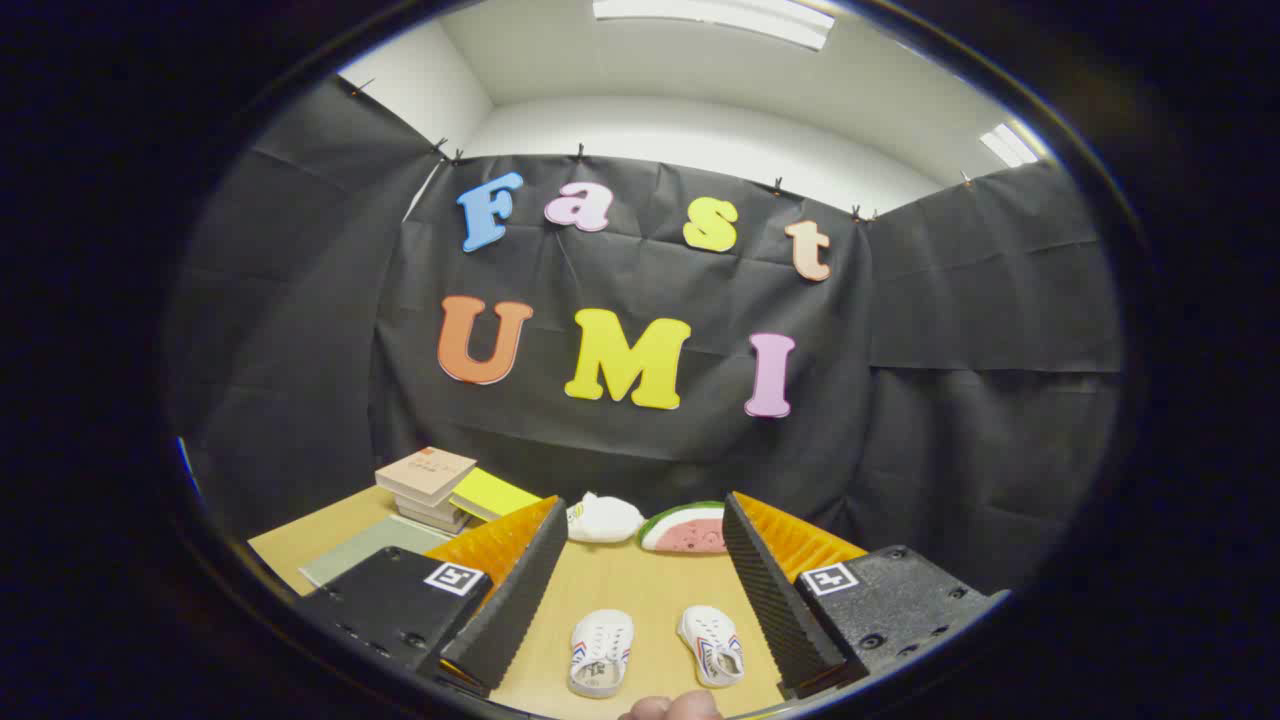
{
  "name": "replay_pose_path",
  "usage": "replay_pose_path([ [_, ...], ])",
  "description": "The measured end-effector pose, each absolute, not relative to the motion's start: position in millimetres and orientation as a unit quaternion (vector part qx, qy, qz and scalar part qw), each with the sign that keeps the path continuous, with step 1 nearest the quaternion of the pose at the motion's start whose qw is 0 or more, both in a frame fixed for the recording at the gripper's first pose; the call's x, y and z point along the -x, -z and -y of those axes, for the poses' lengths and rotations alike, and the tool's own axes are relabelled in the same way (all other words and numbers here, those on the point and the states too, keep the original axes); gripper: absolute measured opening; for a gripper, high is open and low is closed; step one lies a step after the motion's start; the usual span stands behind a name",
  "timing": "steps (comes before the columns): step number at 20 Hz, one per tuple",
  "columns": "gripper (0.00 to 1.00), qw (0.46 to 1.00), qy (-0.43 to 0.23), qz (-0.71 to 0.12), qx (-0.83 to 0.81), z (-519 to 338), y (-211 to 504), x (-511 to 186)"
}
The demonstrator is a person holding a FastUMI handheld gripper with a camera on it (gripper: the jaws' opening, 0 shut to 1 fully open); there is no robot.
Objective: Open the storage box then place both shoes into the box .Put the left shoe in first, then the right shoe, with the right side of both shoes facing outward in a uniform manner.
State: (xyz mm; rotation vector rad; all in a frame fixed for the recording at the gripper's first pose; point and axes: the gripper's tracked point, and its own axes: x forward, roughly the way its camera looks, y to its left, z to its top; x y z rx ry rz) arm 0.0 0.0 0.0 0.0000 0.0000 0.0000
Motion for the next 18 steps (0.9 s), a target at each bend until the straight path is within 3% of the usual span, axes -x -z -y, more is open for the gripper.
replay_pose_path([
  [18,0.99,0.999,-0.037,-0.003,-0.019,-35.9,-9.9,-15.1],
])
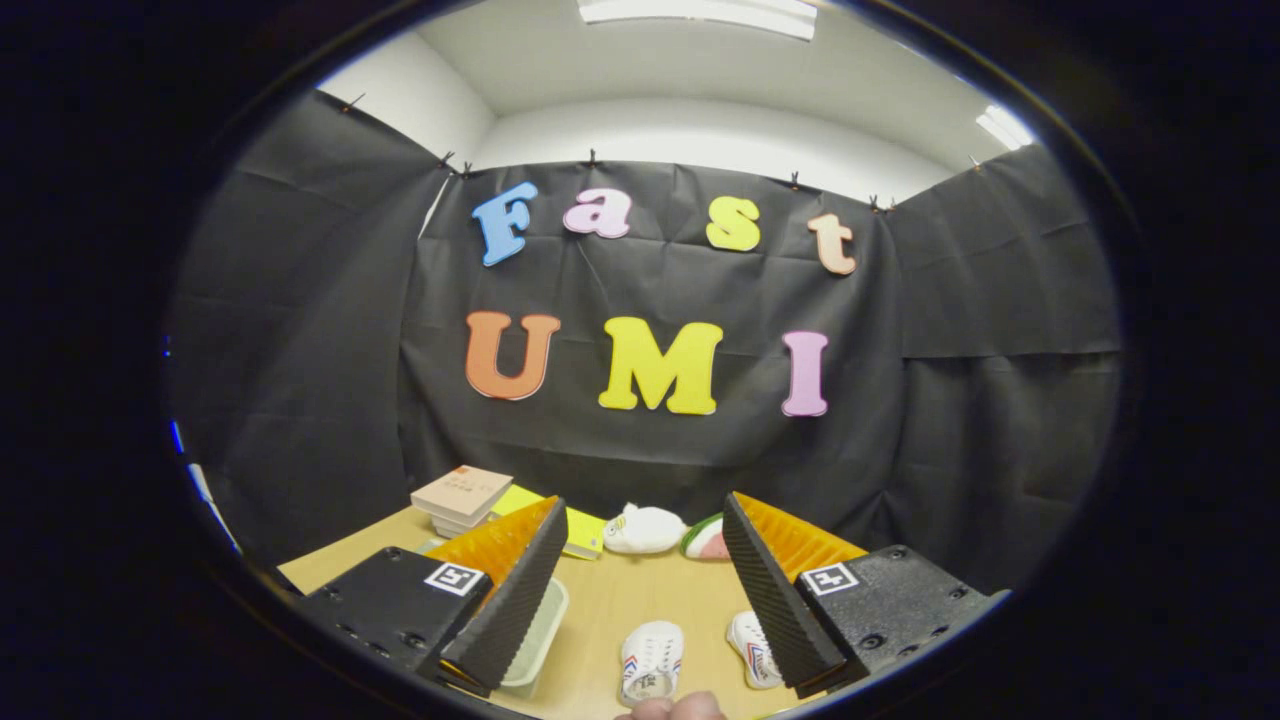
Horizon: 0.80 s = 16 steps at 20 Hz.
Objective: Open the storage box then place both shoes into the box .Put the left shoe in first, then the right shoe, with the right side of both shoes facing outward in a uniform manner.
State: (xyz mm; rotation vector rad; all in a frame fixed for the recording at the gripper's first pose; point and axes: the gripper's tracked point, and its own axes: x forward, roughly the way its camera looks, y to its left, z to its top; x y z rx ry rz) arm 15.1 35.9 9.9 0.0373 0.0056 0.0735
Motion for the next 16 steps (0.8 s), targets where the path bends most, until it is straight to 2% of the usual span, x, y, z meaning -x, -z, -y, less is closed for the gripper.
replay_pose_path([
  [11,1.00,0.996,-0.072,-0.042,-0.032,-27.0,9.1,-15.2],
  [16,1.00,0.981,-0.150,-0.101,-0.073,-31.8,52.3,-26.2],
])
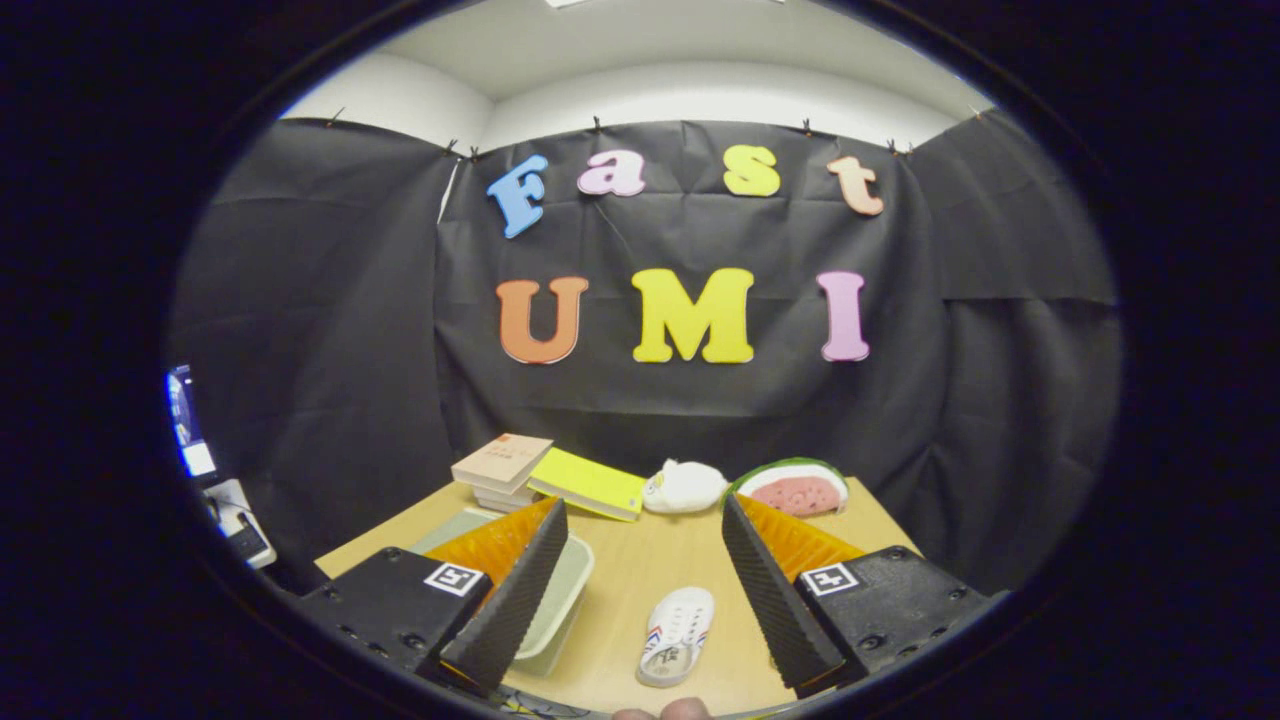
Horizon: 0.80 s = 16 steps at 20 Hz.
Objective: Open the storage box then place both shoes into the box .Put the left shoe in first, then the right shoe, with the right side of both shoes facing outward in a uniform manner.
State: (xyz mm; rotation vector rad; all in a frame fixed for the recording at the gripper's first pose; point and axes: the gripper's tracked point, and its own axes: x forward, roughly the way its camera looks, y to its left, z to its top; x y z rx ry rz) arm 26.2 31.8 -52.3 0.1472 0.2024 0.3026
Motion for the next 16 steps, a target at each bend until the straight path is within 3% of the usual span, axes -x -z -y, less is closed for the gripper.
replay_pose_path([
  [11,1.00,0.883,-0.355,-0.266,-0.153,-95.9,167.2,-36.5],
  [16,1.00,0.831,-0.409,-0.321,-0.197,-116.3,198.8,-38.5],
])
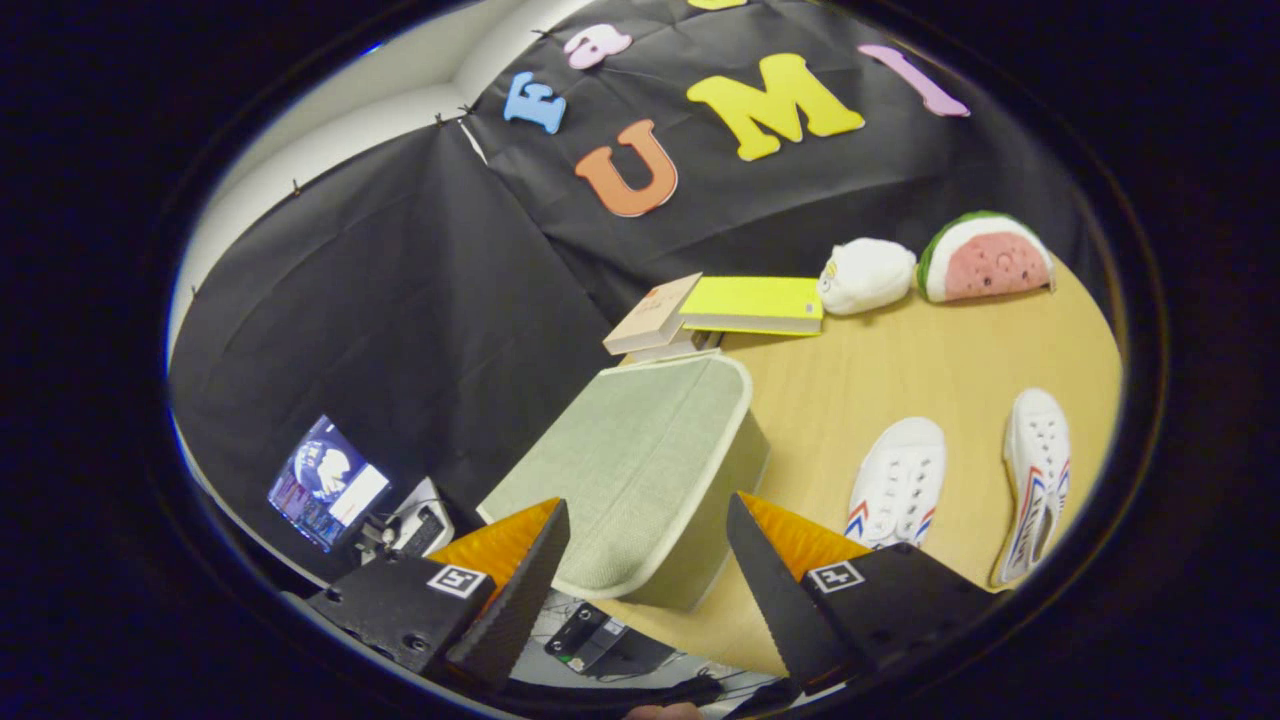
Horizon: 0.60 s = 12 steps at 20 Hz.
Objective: Open the storage box then place both shoes into the box .Put the left shoe in first, then the right shoe, with the right side of both shoes facing outward in a uniform manner.
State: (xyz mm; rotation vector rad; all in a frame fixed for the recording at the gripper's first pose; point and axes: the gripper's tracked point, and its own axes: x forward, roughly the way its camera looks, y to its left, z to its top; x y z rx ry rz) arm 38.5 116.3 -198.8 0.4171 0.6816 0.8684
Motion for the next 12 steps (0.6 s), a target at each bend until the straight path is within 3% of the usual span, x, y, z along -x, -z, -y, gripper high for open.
replay_pose_path([
  [12,0.97,0.712,-0.465,-0.423,-0.314,-154.0,224.5,-49.4],
])
